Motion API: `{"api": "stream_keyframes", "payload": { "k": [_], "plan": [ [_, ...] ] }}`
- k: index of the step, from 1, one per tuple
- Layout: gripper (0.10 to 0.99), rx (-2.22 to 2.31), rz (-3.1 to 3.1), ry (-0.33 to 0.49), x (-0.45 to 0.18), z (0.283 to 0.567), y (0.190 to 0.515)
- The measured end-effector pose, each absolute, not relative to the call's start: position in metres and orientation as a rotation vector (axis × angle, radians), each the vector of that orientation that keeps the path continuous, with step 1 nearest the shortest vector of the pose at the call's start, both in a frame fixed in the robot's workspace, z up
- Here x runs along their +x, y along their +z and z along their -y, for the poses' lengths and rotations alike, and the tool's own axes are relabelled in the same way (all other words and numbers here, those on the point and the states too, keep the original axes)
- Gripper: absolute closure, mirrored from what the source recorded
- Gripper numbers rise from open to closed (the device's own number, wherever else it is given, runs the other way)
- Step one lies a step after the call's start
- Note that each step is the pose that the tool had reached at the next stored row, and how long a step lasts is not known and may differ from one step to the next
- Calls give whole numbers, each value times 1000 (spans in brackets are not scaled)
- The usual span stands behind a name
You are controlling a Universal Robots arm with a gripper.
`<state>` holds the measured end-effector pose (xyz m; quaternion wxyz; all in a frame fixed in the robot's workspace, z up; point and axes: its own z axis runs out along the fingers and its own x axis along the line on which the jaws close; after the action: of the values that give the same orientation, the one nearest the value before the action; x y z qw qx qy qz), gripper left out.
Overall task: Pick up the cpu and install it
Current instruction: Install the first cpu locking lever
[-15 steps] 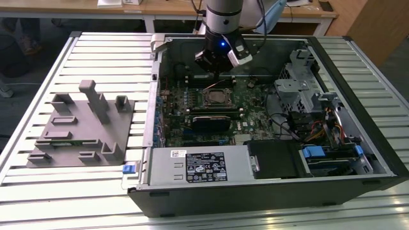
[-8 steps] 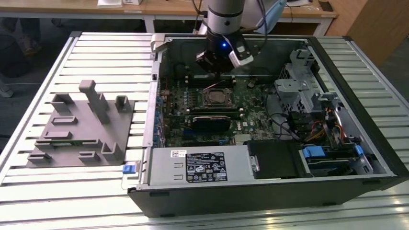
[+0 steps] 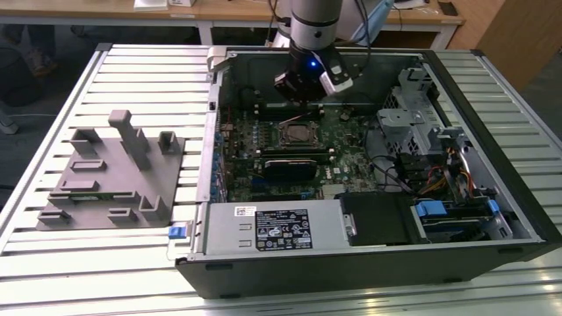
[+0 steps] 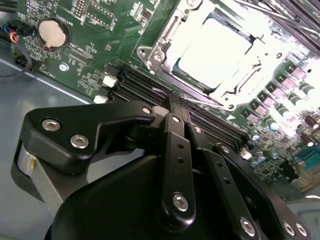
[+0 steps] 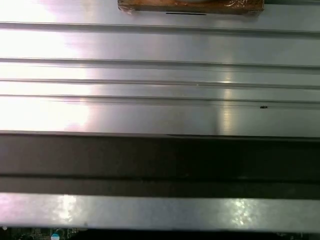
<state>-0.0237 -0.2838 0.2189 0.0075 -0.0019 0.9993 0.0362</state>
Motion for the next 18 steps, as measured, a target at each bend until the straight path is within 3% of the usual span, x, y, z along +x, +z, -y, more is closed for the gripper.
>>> {"api": "stream_keyframes", "payload": {
  "k": [18],
  "plan": [
    [980, -6, -3133, 113, -17, 284, 204]
  ]
}}
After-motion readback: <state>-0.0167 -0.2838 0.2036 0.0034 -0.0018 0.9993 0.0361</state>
